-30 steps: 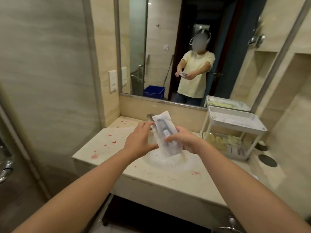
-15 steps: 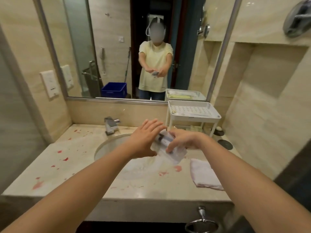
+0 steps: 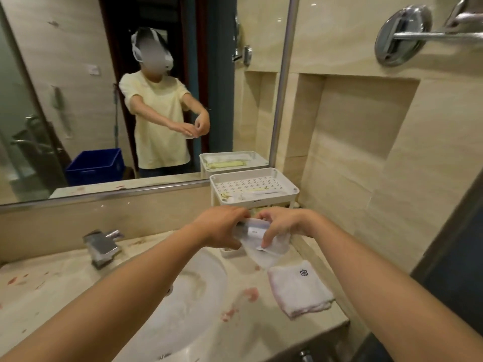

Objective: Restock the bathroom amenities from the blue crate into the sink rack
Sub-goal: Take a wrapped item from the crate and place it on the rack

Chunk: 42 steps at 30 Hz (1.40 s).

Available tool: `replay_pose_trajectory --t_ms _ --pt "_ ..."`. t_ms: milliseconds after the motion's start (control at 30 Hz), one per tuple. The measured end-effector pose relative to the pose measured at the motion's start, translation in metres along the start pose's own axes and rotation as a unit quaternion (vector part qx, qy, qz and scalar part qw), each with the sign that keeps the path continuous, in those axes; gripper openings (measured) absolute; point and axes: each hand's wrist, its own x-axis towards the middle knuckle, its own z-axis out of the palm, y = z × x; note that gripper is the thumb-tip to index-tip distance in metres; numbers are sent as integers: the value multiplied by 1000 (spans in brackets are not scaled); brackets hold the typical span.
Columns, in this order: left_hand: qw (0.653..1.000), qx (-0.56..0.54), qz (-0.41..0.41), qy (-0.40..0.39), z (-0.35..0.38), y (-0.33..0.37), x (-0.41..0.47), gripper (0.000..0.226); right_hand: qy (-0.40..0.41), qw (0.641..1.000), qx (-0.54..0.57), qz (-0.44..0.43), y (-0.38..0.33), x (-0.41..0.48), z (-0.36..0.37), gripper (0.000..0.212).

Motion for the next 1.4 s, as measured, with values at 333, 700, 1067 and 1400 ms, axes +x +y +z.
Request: replay_pose_trajectory --t_ms 333,700,1067,1400 --pt "996 47 64 49 1 -27 63 50 124 991 22 36 10 27 -19 49" --pt "983 -21 -81 164 16 -35 148 102 198 969 135 51 44 72 -87 51" --pt "964 -130 -208 100 49 -46 255 70 236 949 194 79 87 148 -158 62" --pt "965 -158 -204 34 87 -55 295 47 223 962 128 94 117 201 -174 51"
